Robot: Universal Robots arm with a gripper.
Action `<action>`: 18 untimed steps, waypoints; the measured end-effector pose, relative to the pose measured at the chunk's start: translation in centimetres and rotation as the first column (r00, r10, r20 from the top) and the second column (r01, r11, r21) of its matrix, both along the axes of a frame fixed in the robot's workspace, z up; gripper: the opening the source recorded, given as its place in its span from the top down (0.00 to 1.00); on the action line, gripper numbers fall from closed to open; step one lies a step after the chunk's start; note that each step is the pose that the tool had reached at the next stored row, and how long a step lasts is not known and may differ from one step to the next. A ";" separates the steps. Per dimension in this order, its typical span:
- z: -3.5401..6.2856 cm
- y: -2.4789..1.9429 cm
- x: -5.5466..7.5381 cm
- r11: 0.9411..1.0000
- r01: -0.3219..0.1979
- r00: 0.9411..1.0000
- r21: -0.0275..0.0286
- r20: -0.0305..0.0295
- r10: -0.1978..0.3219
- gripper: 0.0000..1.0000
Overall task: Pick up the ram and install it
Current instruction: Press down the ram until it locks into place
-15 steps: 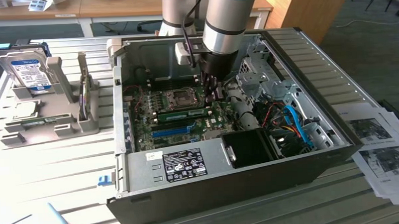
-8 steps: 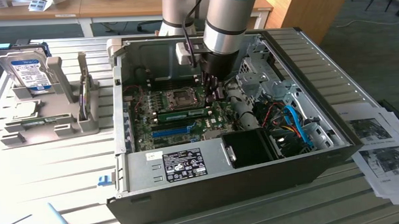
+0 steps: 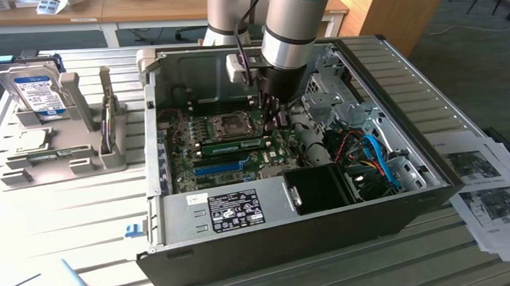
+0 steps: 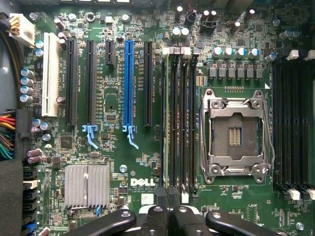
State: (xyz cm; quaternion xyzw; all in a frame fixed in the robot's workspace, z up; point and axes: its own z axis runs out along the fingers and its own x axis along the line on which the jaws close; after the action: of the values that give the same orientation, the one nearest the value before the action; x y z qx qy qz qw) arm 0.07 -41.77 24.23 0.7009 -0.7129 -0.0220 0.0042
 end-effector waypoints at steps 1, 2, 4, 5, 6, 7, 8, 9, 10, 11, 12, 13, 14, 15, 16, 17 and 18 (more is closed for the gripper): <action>-0.05 0.00 0.0 1.000 0.000 1.000 0.000 0.000 0.000 0.91; -0.11 0.01 0.0 1.000 0.000 1.000 0.000 0.000 0.000 0.91; -0.24 0.00 0.0 1.000 0.000 1.000 0.000 0.000 0.000 0.91; -0.30 0.00 0.0 1.000 0.000 1.000 0.000 0.000 0.000 0.91; -0.36 0.00 0.0 1.000 0.000 1.000 0.000 0.000 0.000 0.91; -0.42 0.00 0.0 1.000 0.000 1.000 0.000 0.000 0.000 0.91; -0.47 0.00 0.0 1.000 0.000 1.000 0.000 0.000 0.000 0.91; -0.52 0.00 0.0 1.000 0.000 1.000 0.000 0.000 0.000 0.91; -0.58 0.00 0.0 1.000 0.000 1.000 0.000 0.000 0.000 0.91; -0.63 0.00 0.0 1.000 0.000 1.000 0.000 0.000 0.000 0.91; -0.70 0.01 0.0 1.000 0.000 1.000 0.000 0.000 0.000 0.91; -0.75 0.00 0.0 1.000 0.000 1.000 0.000 0.000 0.000 0.91; -0.81 0.00 0.0 1.000 0.000 1.000 0.000 0.000 0.000 0.91; -0.87 0.00 0.0 1.000 0.000 1.000 0.000 0.000 0.000 0.91; -0.91 0.00 0.0 1.000 0.000 1.000 0.000 0.000 0.000 0.91; -0.92 0.00 0.0 1.000 0.000 1.000 0.000 0.000 0.000 0.91; -0.93 0.00 0.0 1.000 0.000 1.000 0.000 0.000 0.000 0.91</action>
State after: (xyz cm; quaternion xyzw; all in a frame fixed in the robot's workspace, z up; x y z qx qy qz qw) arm 0.07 -41.77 23.30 0.7009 -0.7129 -0.0219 0.0042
